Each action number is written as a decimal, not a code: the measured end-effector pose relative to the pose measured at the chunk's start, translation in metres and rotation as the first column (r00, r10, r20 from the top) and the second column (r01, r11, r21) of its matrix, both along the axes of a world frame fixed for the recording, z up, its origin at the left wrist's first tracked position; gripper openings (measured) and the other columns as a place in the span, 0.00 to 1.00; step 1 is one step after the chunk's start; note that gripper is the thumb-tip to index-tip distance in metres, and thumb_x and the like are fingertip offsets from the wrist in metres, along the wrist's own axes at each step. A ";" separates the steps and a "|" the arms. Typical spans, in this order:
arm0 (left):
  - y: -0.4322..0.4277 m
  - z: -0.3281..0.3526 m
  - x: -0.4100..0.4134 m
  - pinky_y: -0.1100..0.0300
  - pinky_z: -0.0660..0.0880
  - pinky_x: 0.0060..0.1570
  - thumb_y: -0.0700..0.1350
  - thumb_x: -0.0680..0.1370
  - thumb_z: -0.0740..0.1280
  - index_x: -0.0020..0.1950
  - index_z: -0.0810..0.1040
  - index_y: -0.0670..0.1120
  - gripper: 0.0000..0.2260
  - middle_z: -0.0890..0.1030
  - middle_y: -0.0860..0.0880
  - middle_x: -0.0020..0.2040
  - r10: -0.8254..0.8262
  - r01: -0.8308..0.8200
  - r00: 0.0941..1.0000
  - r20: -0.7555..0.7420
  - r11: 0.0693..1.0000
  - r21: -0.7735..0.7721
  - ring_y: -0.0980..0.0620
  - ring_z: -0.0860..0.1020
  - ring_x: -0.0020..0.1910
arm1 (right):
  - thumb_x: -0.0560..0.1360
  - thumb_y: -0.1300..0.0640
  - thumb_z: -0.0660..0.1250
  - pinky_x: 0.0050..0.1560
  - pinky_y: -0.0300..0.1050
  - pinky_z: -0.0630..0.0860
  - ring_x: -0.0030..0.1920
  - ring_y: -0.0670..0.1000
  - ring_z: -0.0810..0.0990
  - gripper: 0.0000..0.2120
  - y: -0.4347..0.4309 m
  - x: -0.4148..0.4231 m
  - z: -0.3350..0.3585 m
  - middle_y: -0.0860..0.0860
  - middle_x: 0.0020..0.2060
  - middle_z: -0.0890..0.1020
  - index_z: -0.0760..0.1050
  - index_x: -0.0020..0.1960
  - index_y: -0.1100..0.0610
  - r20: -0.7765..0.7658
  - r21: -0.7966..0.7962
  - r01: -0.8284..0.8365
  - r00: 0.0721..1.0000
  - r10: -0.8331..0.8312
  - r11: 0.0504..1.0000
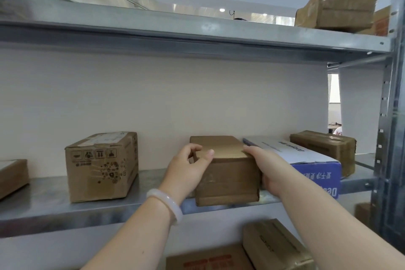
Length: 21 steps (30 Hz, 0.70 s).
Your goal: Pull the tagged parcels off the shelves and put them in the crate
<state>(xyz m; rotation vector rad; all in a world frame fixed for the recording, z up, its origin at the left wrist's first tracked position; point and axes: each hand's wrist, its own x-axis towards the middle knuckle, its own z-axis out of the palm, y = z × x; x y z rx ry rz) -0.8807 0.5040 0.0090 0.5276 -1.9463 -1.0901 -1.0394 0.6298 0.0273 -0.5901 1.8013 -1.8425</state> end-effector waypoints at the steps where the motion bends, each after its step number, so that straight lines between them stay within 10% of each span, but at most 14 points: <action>1: 0.004 0.001 0.001 0.66 0.72 0.46 0.57 0.76 0.70 0.56 0.76 0.58 0.11 0.73 0.63 0.50 0.004 -0.004 1.000 0.007 1.000 -0.011 0.67 0.74 0.48 | 0.74 0.47 0.70 0.37 0.45 0.77 0.43 0.53 0.83 0.11 0.001 0.002 -0.001 0.54 0.44 0.84 0.78 0.51 0.53 0.000 0.004 -0.004 1.000 0.004 1.000; 7: 0.014 0.006 0.012 0.82 0.63 0.45 0.49 0.75 0.72 0.61 0.72 0.62 0.18 0.66 0.67 0.56 0.009 -0.019 0.996 -0.083 0.994 -0.110 0.77 0.68 0.50 | 0.72 0.45 0.67 0.42 0.46 0.74 0.53 0.49 0.78 0.11 0.014 0.015 0.002 0.42 0.51 0.80 0.77 0.52 0.31 -0.173 -0.160 -0.058 0.984 0.030 0.985; 13: 0.017 0.012 0.014 0.52 0.66 0.71 0.56 0.73 0.73 0.73 0.68 0.58 0.30 0.69 0.53 0.67 0.109 -0.106 0.994 0.015 0.986 -0.128 0.51 0.68 0.69 | 0.74 0.43 0.69 0.46 0.37 0.76 0.57 0.41 0.75 0.25 0.022 0.031 -0.003 0.38 0.62 0.74 0.65 0.67 0.30 -0.458 -0.186 -0.133 0.888 0.034 0.973; 21: 0.032 0.014 0.015 0.47 0.61 0.73 0.81 0.48 0.65 0.77 0.48 0.65 0.61 0.53 0.48 0.77 0.088 -0.090 0.988 0.129 0.996 0.011 0.43 0.58 0.75 | 0.77 0.39 0.59 0.70 0.54 0.67 0.72 0.44 0.60 0.18 0.016 0.053 -0.028 0.37 0.70 0.63 0.66 0.65 0.25 -0.713 -0.245 -0.118 0.694 -0.096 0.962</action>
